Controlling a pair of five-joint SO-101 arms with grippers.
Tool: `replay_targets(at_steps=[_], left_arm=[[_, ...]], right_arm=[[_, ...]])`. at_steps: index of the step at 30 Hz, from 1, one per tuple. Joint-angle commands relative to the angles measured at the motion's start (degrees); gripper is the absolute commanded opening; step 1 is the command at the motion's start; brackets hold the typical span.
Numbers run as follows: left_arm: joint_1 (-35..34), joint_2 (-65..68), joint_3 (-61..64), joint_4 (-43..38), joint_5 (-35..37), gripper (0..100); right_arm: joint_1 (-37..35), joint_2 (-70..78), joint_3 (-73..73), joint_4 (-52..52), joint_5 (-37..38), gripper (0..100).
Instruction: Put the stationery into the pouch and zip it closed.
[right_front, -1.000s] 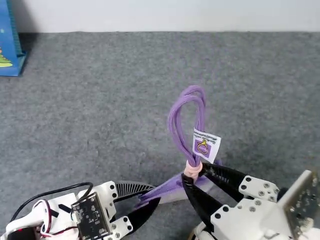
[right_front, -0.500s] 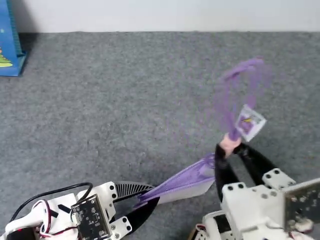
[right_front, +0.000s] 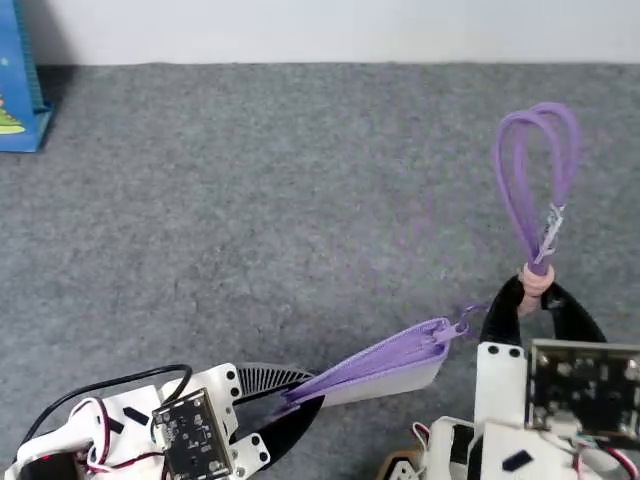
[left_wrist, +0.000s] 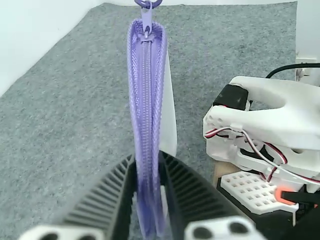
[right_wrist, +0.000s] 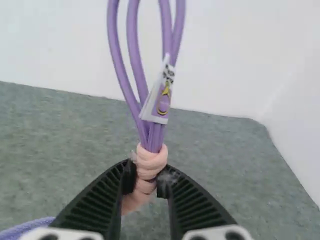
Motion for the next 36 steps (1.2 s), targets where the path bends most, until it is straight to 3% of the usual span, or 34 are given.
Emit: replay_targets(at_steps=[1,7,10,13,18,23,33,36], left_arm=[[-0.3,1.4,-0.6,1.7,-0.1,1],[-3.6,1.4,-3.5,1.2,-0.4,1],[-13.3,1.1,-3.6,-0.4,-1.3,5],[-25.3,1.0,0.6,-4.7,-1.6,16],[-37.9,1.0,9.5,-12.7,2.5,30],[-43.3,1.0,13.4,-18.2,3.1,30],[-48.4,0.8,12.0,-18.4,6.9,29],[-52.4,0.8,12.0,-18.6,7.5,22]], right_arm=[[3.6,0.2,1.1,-2.8,1.9,0.8],[-2.4,0.2,6.7,-8.9,1.4,0.9],[-8.3,0.4,11.7,-13.6,-2.5,0.9],[-12.8,0.7,16.9,-16.0,-4.5,3.5],[-17.1,0.3,22.2,-16.9,-8.1,23.4],[-21.4,0.3,26.4,-16.8,-10.9,33.6],[-21.4,-4.0,27.4,-15.1,-11.6,33.0],[-21.7,-6.0,30.0,-13.6,-11.3,24.0]])
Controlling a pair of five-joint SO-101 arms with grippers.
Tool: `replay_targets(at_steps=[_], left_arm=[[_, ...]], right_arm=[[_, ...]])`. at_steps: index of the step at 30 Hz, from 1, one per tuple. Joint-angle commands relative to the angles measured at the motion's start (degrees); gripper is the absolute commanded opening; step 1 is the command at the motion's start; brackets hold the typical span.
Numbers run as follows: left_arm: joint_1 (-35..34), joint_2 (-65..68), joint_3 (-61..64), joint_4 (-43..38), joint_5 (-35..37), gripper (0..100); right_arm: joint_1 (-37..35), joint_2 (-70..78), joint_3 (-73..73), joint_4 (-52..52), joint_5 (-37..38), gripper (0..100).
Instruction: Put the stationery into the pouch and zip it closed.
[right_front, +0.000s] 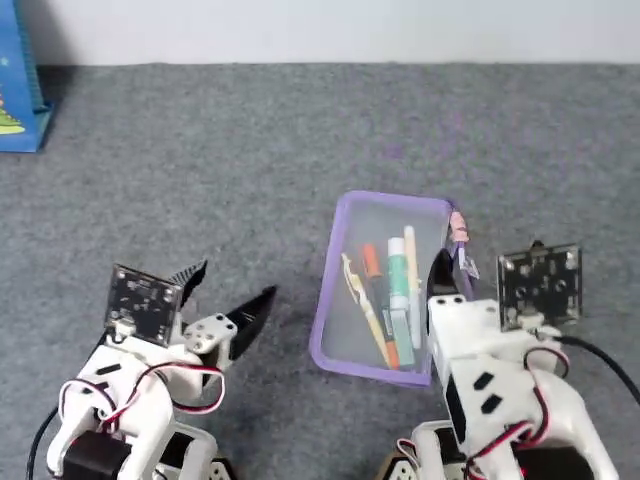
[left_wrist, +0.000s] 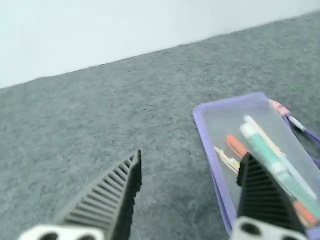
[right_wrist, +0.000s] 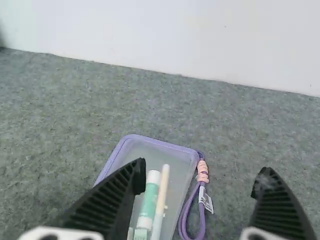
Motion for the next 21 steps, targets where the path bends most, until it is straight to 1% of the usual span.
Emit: replay_targets(at_steps=[1,4,5,7,8,11,13,16,21], left_arm=[[-4.5,0.7,-1.8,-2.2,1.0,18],[-8.3,0.7,-1.7,-2.2,0.4,5],[-9.1,0.7,-1.5,-2.1,-1.2,1],[-10.8,0.7,-0.7,-0.9,-3.5,1],[-11.9,0.7,0.0,-0.3,-3.5,1],[-13.9,0.7,3.6,-0.6,-4.3,1],[-14.9,0.7,6.6,-1.4,-7.1,1],[-15.9,0.7,11.2,-2.5,-9.7,1],[-17.9,0.7,17.5,-6.8,-9.9,1]], right_arm=[[-0.6,-2.0,2.7,0.8,-0.1,18.8],[-0.6,-3.7,8.0,-2.0,0.0,1.7],[-0.7,-4.3,10.1,-3.3,0.0,0.2],[-0.7,-5.4,15.3,-5.3,-0.1,4.8],[-0.7,-6.0,18.0,-6.5,-0.4,5.0],[-1.3,-7.9,26.7,-12.0,-0.4,1.1],[-2.3,-9.5,32.4,-14.7,-0.4,0.9],[-6.0,-12.7,39.9,-17.5,-0.4,0.8],[-14.5,-18.1,51.3,-21.1,-0.4,0.8]])
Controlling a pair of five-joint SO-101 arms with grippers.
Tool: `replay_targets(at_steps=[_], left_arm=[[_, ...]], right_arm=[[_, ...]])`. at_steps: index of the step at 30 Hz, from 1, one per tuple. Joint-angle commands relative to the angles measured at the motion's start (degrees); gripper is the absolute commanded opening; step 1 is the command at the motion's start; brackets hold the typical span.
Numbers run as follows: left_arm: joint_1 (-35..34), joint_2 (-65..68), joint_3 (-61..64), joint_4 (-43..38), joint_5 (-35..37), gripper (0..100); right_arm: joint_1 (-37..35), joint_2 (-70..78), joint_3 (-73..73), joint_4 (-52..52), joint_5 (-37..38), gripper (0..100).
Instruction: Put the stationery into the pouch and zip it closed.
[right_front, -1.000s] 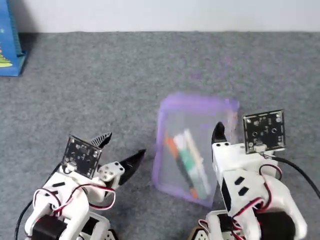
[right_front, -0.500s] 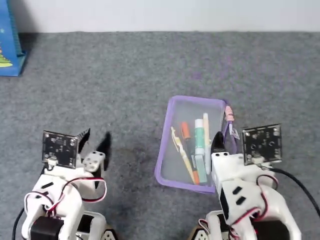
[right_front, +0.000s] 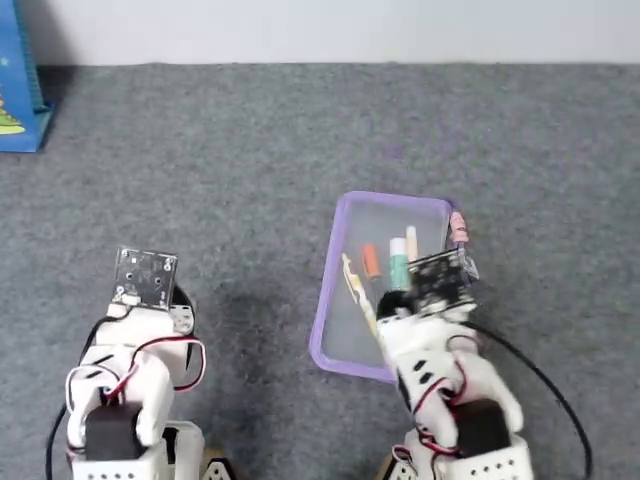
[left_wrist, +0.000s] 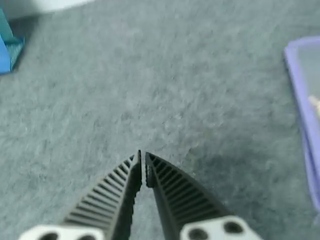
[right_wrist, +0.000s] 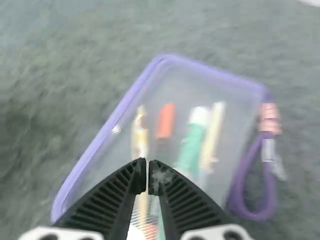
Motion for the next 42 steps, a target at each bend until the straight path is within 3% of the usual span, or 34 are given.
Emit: replay_targets(at_steps=[1,7,13,18,24,33,42], left_arm=[[-0.5,0.4,2.2,-3.8,-1.3,1],[-0.3,0.4,9.1,-8.0,-2.0,1],[-0.2,0.5,16.9,-15.7,-1.8,1],[-0.3,0.8,23.9,-23.6,-1.8,1],[-0.4,-1.0,23.7,-22.2,-1.8,1],[-0.6,-1.6,23.7,-15.1,-1.8,1],[-0.6,-1.7,23.7,-14.9,-1.8,1]], right_arm=[[-5.4,-3.6,6.1,-3.9,-0.4,0.8],[-10.2,-7.0,17.2,-12.9,-0.4,0.8],[-13.4,-6.8,17.2,-13.9,-0.5,0.8],[-11.4,-6.7,17.2,-13.0,-1.3,0.8],[-7.1,-6.7,17.2,-9.4,-8.4,0.8],[-6.5,-6.9,17.2,-0.1,-8.4,0.8],[-6.5,-7.3,17.2,9.8,-8.3,0.9]])
